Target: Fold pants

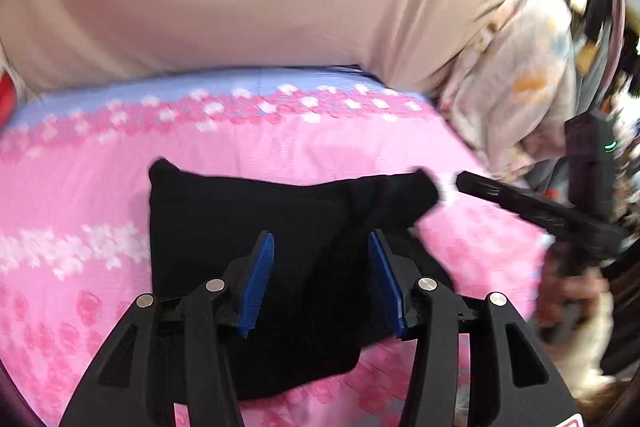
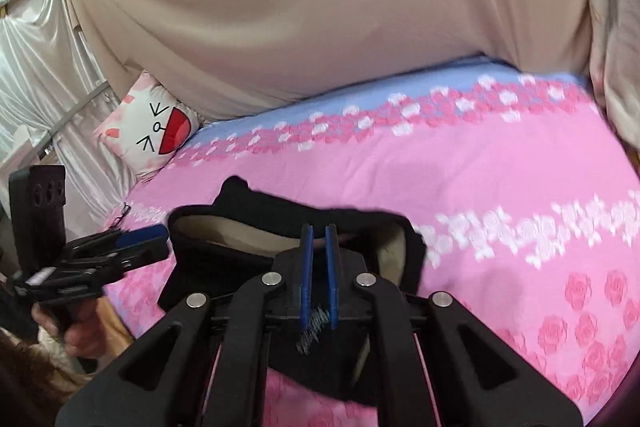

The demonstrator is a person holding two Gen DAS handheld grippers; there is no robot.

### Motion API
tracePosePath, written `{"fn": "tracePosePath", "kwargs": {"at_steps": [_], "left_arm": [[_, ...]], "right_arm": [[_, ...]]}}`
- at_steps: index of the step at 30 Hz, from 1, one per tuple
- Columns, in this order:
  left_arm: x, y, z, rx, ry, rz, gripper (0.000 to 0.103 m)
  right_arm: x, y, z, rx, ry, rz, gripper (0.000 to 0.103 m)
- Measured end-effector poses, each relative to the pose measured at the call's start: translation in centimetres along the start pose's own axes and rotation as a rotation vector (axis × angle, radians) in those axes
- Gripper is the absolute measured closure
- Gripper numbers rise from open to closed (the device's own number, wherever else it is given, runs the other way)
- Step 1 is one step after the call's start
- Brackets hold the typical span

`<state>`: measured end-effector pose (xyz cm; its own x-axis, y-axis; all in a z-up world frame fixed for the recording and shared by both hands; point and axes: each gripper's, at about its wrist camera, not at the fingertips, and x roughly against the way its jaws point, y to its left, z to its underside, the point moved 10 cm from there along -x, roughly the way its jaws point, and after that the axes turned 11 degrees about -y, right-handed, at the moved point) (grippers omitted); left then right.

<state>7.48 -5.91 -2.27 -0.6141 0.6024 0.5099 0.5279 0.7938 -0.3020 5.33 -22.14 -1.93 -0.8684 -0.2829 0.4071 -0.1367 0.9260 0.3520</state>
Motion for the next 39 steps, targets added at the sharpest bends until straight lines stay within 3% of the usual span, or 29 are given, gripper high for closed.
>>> {"fn": "tracePosePath", "kwargs": {"at_steps": [2,4,7,8,9,12,13,14,16,17,19,21,24,26,29,31,34,36,39], "left_arm": [[1.4,-1.2,-0.4,0.024,-0.017,0.116,0.053],[1.6,-0.9,-0.9,-0.016,-0.050,0.064,0.041],[-0.8,2.8,-1.6,-0.086,-0.069,-0.202,0.039],[-2.5,5.1,-1.9,-0.097,-0.063,-0.335,0.039],[-3.6,6.9,-1.8,-0.096,-0.053,-0.417,0.039],[-8.3,12.1,-0.6,-0.082,0.039,-0.553,0.040],[-9.9,13.8,0.3,-0.062,0.085,-0.577,0.039],[-11.5,15.1,1.4,-0.016,0.123,-0.565,0.036],[-12.0,16.7,2.2,0.078,0.130,-0.507,0.031],[-11.8,17.0,2.1,0.116,0.124,-0.487,0.030],[-11.3,17.1,1.7,0.117,0.105,-0.475,0.030],[-11.3,16.9,1.6,0.082,0.094,-0.494,0.030],[-11.1,16.1,1.2,0.063,0.078,-0.497,0.031],[-9.3,16.3,0.1,0.068,0.044,-0.496,0.032],[-3.7,17.1,-1.8,0.062,-0.050,-0.524,0.032],[0.7,18.0,-1.4,0.064,-0.075,-0.560,0.032],[3.6,16.7,1.1,0.064,-0.041,-0.517,0.032],[3.1,14.6,3.8,0.052,0.010,-0.460,0.032],[-0.7,13.5,9.2,-0.013,0.139,-0.485,0.029]], "right_arm": [[-0.6,-0.2,-0.5,-0.003,-0.002,0.038,0.096],[-0.4,-0.9,-0.8,-0.014,-0.009,0.081,0.096],[-0.8,0.5,-0.2,-0.026,0.011,0.061,0.096],[-1.4,1.2,0.2,-0.030,0.032,0.050,0.096],[-2.3,2.1,0.8,-0.027,0.056,0.038,0.096],[-6.5,2.8,3.2,0.050,0.137,0.067,0.098],[-8.6,0.7,4.5,0.074,0.177,0.142,0.103],[-10.2,-2.6,5.8,0.073,0.216,0.252,0.103],[-10.9,-5.0,6.0,-0.108,0.185,0.133,0.103],[-10.6,-5.2,5.8,-0.157,0.193,0.122,0.103],[-9.3,-4.0,4.2,-0.109,0.162,0.175,0.100],[-8.5,-1.5,3.1,-0.052,0.122,0.138,0.102],[-11.0,-4.7,5.1,0.053,0.199,0.305,0.103],[-10.0,-5.3,4.1,-0.122,0.175,0.218,0.103],[-5.6,-4.7,1.1,-0.075,0.070,0.291,0.097],[-2.1,-3.3,0.5,-0.055,0.031,0.271,0.097],[0.7,0.0,3.0,-0.010,0.057,0.177,0.097],[0.5,1.7,6.2,0.004,0.117,0.141,0.098],[-1.2,-0.8,11.5,0.079,0.220,0.264,0.103]]}}
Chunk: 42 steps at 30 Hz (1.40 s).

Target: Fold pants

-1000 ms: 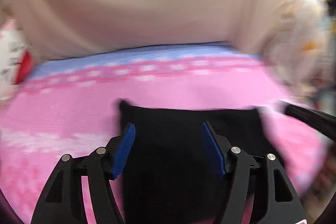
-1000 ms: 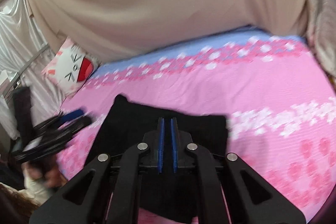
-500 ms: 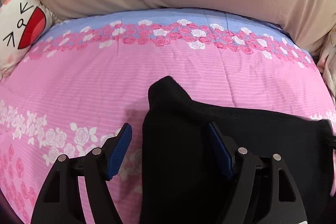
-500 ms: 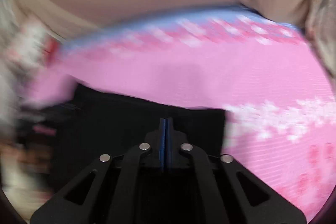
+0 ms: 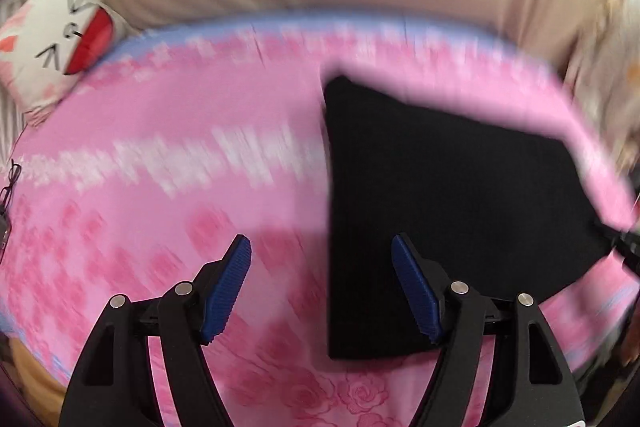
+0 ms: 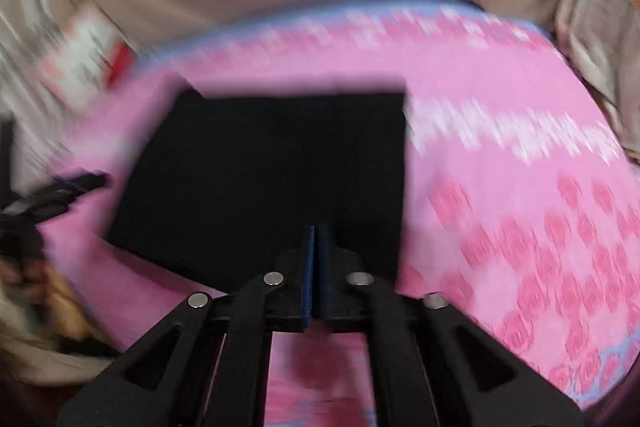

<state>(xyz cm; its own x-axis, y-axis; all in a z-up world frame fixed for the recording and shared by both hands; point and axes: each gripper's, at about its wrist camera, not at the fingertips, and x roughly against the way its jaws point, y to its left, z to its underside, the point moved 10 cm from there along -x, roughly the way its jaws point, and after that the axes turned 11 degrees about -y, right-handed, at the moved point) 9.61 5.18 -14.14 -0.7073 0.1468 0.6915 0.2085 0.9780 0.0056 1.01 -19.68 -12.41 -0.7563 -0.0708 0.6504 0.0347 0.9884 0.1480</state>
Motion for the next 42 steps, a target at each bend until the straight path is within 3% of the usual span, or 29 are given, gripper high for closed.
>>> {"fn": "tracePosePath", "kwargs": {"at_steps": [1,2,4,5,6,7,9,15,20,26,30,33,36,42], "left_arm": [[-0.9,0.0,0.5,-0.007,-0.025,-0.021,0.017],[-1.0,0.7,0.2,-0.013,-0.077,-0.077,0.005],[-0.2,1.3,-0.4,-0.034,-0.085,-0.113,0.007],[0.4,1.5,-0.8,-0.033,-0.090,-0.122,0.012],[1.3,1.7,-1.3,-0.044,-0.104,-0.134,0.012],[1.9,1.8,-1.7,-0.051,-0.115,-0.127,0.010],[2.8,1.7,-1.9,-0.040,-0.113,-0.103,0.009],[2.8,1.3,-0.7,0.012,-0.018,-0.063,0.009],[2.1,0.3,0.8,0.042,0.053,-0.004,0.009],[1.0,-0.8,2.0,0.132,0.143,0.142,0.009],[0.0,-2.0,2.4,0.253,0.227,0.339,0.009],[-0.5,-3.0,1.6,0.295,0.237,0.446,0.006],[-1.2,-4.0,0.8,0.288,0.243,0.492,0.006],[-2.6,-5.5,-0.5,0.259,0.269,0.501,0.006]], "right_arm": [[0.0,-0.4,0.0,-0.033,-0.045,-0.039,0.103],[0.2,-0.8,0.0,-0.083,-0.035,-0.065,0.103],[1.4,-1.1,-0.6,-0.123,-0.018,-0.065,0.103],[2.0,-1.2,-1.0,-0.118,-0.019,-0.062,0.098],[3.0,-1.4,-1.3,-0.124,-0.028,-0.059,0.082],[3.7,-1.4,-1.4,-0.137,-0.037,-0.065,0.053],[5.4,-2.6,-2.0,-0.177,-0.091,-0.046,0.018],[5.4,-4.9,-2.1,-0.227,-0.083,-0.036,0.016],[4.3,-4.9,-0.2,-0.282,-0.016,-0.124,0.016],[2.0,-4.1,1.3,-0.353,0.065,-0.261,0.016],[0.6,-3.5,1.5,-0.421,0.081,-0.365,0.011],[0.1,-3.2,0.8,-0.449,0.080,-0.421,0.009],[-0.6,-2.3,-0.1,-0.446,0.086,-0.481,0.009],[-2.8,-0.6,-1.3,-0.377,0.132,-0.481,0.009]]}}
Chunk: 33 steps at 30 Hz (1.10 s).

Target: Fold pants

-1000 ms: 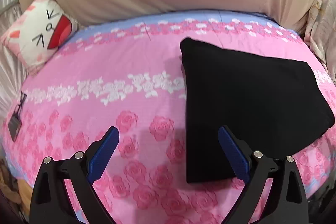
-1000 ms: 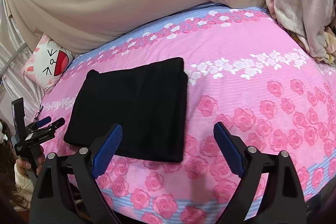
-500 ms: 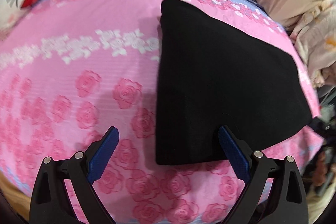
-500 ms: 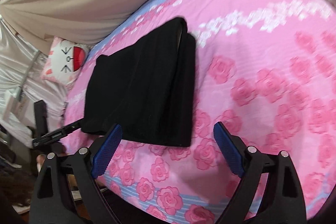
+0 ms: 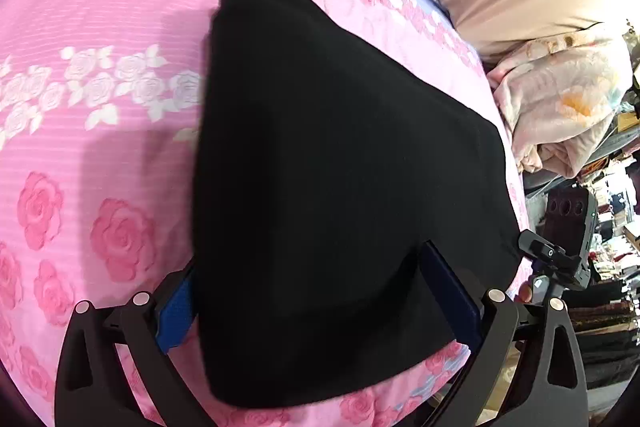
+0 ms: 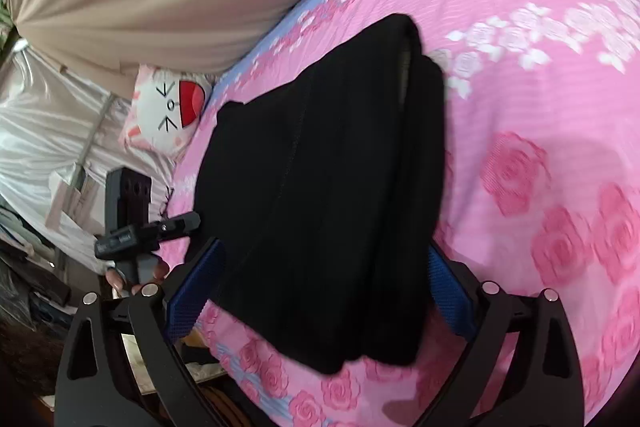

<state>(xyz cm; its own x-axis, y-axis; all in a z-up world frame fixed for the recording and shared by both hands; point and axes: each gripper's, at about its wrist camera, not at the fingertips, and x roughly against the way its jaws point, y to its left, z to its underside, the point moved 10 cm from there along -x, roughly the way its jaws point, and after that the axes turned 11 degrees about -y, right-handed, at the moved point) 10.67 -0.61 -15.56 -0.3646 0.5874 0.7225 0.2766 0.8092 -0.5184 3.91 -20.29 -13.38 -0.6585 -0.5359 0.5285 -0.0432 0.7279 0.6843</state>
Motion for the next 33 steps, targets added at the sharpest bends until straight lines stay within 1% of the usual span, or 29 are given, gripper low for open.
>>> {"fn": "tracePosePath", "kwargs": {"at_steps": [2,6,7,8,9,10,11,12,13,14,15,17,21,22,23,27,28,30,32,33], "left_arm": [[-0.7,-0.2,-0.5,-0.008,0.009,-0.016,0.006],[-1.9,-1.0,-0.8,-0.074,0.016,-0.034,0.006],[-2.2,-1.2,-0.9,-0.091,0.016,-0.031,0.006],[-2.4,-1.4,-1.0,-0.110,0.011,-0.022,0.006],[-2.5,-1.6,-1.1,-0.122,0.007,-0.016,0.006],[-2.5,-1.5,-1.2,-0.127,-0.007,-0.016,0.011],[-2.2,-1.3,-1.3,-0.131,-0.017,-0.023,0.024],[-1.8,-1.0,-1.3,-0.123,-0.024,-0.019,0.031],[-1.7,-0.7,-1.5,-0.099,-0.027,0.001,0.041],[-1.1,-0.3,-1.6,-0.059,-0.028,0.040,0.048],[-0.7,0.0,-1.6,-0.044,-0.031,0.060,0.050],[-0.4,0.0,-1.6,-0.040,-0.046,0.072,0.057],[0.6,-0.9,-1.8,-0.093,-0.101,0.044,0.067],[0.9,-1.3,-1.9,-0.102,-0.109,0.045,0.071],[1.3,-1.7,-2.0,-0.110,-0.116,0.053,0.073],[1.7,-2.3,-2.1,-0.118,-0.112,0.052,0.073],[1.5,-2.0,-2.0,-0.106,-0.102,0.053,0.071],[0.8,-1.1,-1.7,-0.073,-0.086,0.045,0.065],[0.3,-0.1,-1.5,-0.039,-0.078,0.034,0.051],[0.1,0.6,-1.3,-0.016,-0.068,0.036,0.047]], "right_arm": [[-0.9,0.4,-0.4,0.005,0.018,-0.009,0.007],[-2.0,0.8,-0.8,0.010,0.045,-0.036,0.008],[-2.4,1.0,-0.9,0.012,0.042,-0.037,0.009],[-2.7,1.1,-0.9,0.020,0.037,-0.031,0.014],[-3.0,1.0,-0.9,0.034,0.034,-0.005,0.030],[-3.2,0.6,-1.0,0.043,0.029,0.029,0.042],[-3.0,0.4,-1.0,0.031,0.024,0.030,0.046],[-2.8,0.3,-1.0,0.022,0.020,0.032,0.052],[-2.6,0.4,-0.9,0.018,0.011,0.042,0.055],[-2.4,0.5,-0.8,0.021,0.003,0.050,0.056],[-2.1,0.6,-0.6,0.031,-0.005,0.060,0.058],[-1.8,1.1,-0.6,0.046,-0.021,0.076,0.060],[-1.4,2.1,-0.7,0.050,-0.047,0.083,0.063],[-1.1,2.2,-0.8,0.053,-0.053,0.083,0.064],[-0.7,2.3,-0.9,0.050,-0.057,0.080,0.065],[0.3,3.6,-1.2,0.078,-0.075,0.083,0.067],[0.3,3.4,-1.2,0.079,-0.071,0.090,0.067],[-0.1,2.6,-0.8,0.071,-0.055,0.104,0.067],[-0.4,1.8,-0.6,0.050,-0.048,0.109,0.066],[-0.5,1.5,-0.5,0.039,-0.048,0.106,0.065]]}}
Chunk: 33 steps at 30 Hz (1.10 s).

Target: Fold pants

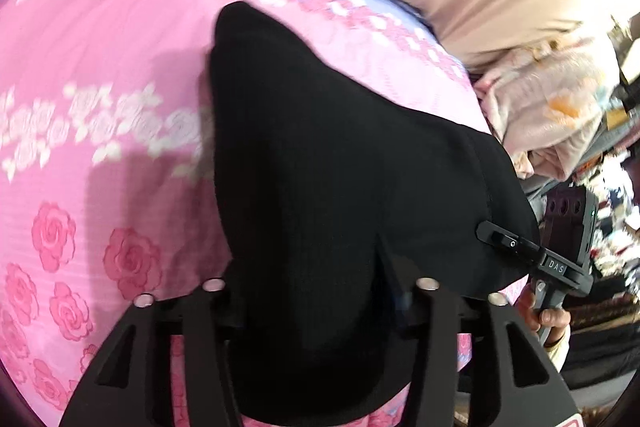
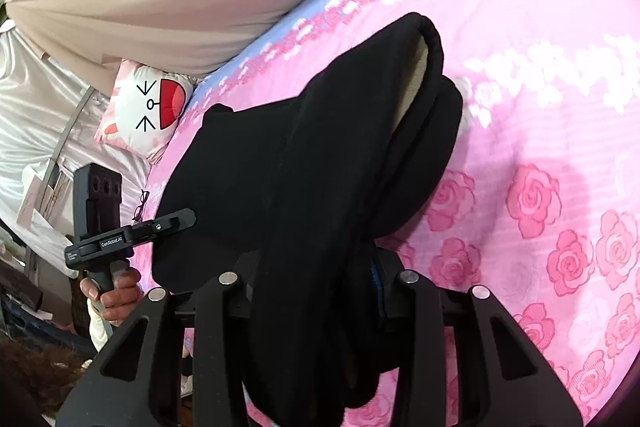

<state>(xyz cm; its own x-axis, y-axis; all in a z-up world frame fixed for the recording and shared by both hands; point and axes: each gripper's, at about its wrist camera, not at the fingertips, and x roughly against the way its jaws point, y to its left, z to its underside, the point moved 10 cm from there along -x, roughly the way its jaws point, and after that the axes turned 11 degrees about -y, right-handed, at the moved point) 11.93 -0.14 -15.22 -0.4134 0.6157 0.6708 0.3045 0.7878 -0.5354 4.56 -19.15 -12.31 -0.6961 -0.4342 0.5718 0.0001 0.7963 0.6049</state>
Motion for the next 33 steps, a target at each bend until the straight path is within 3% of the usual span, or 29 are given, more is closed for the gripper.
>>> {"fn": "tracePosePath", "kwargs": {"at_steps": [2,7,9,11,14,16,21,27,33], "left_arm": [[-0.1,1.2,0.6,0.056,0.016,-0.001,0.029],[0.6,2.2,1.4,0.131,-0.015,0.053,0.028],[0.1,1.7,1.4,0.097,-0.018,0.064,0.041],[-0.4,1.5,1.3,0.111,-0.013,0.081,0.063],[-0.1,1.2,0.6,0.135,-0.002,0.123,0.074],[0.5,0.3,0.2,0.082,-0.024,0.098,0.077],[3.1,-3.6,-1.7,-0.068,-0.107,0.092,0.079],[6.1,-6.2,-4.4,-0.140,-0.180,0.105,0.079],[9.2,-8.7,-7.8,-0.244,-0.287,0.070,0.079]], "right_arm": [[-0.2,-0.6,0.2,-0.030,0.007,-0.018,0.062],[-0.5,-1.0,0.5,-0.027,0.022,-0.022,0.050],[-0.7,-1.0,0.5,-0.028,0.021,-0.024,0.049],[-0.8,-1.0,0.6,-0.039,0.017,-0.031,0.050],[-0.6,-0.8,0.5,-0.044,0.000,-0.033,0.061],[-0.1,-0.3,0.4,-0.020,-0.019,-0.019,0.068],[1.8,2.1,-1.0,0.031,-0.081,-0.012,0.070],[4.4,4.9,-3.4,0.085,-0.148,-0.037,0.071],[6.2,8.6,-7.9,0.185,-0.227,-0.049,0.071]]}}
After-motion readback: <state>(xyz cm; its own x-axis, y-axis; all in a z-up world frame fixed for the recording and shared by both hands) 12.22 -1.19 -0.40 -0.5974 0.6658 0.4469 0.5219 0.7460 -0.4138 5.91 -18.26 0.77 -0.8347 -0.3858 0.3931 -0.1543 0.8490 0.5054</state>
